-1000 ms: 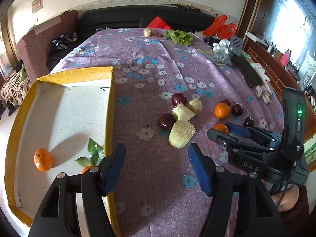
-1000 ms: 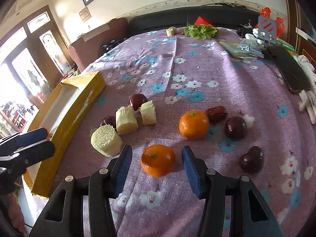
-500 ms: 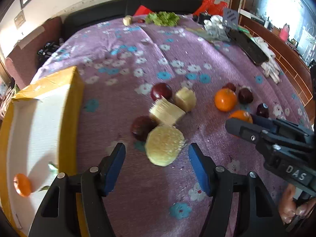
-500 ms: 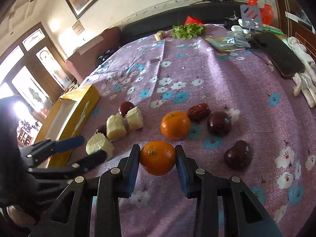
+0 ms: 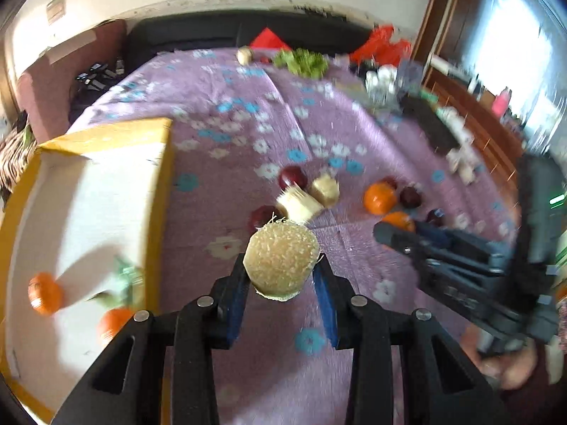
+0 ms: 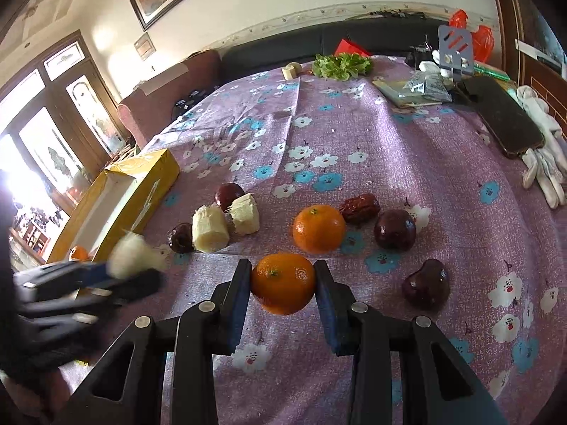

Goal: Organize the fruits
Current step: 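Carry the orange and slice over the tray and open both tools, then grasp a pale sugarcane chunk with the left tool while the right tool grasps a dark plum, then lower the chunk and plum into the tray and open both tools, then move both open tools back over the remaining fruit on the cloth, then grasp an orange with the left tool while the right tool grasps a dark plum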

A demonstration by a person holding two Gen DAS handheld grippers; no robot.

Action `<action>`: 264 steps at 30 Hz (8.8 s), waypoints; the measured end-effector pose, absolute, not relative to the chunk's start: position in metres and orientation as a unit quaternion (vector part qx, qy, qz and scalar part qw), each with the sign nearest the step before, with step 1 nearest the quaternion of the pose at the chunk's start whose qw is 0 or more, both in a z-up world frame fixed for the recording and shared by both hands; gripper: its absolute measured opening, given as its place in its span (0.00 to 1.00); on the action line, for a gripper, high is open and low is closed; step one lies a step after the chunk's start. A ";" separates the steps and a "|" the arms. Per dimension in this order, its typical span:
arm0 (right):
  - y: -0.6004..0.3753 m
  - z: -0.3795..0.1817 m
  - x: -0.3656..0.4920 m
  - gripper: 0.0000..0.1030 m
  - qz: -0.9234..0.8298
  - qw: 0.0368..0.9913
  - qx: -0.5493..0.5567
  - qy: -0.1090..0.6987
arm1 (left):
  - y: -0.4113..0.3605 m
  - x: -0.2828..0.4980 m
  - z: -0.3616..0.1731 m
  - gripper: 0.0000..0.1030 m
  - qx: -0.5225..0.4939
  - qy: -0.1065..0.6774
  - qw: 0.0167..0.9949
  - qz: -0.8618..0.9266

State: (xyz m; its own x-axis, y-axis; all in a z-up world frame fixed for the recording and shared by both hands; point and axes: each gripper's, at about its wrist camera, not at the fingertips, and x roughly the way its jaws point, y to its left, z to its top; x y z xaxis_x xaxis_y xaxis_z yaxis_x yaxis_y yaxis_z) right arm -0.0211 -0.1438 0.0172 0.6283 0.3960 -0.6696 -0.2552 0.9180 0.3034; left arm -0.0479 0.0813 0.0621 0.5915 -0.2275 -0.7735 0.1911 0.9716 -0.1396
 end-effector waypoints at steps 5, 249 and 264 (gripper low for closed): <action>-0.133 0.032 -0.031 0.38 0.186 0.903 0.083 0.379 | 0.151 -0.082 0.096 0.34 -0.050 0.408 0.909 -0.066; -0.244 0.018 0.024 0.29 0.086 0.894 0.183 0.399 | -0.023 -0.001 0.064 0.64 0.055 0.449 0.867 -0.211; -0.253 0.018 0.023 0.29 0.089 0.890 0.213 0.393 | -0.075 0.037 0.020 0.32 0.136 0.460 0.850 -0.215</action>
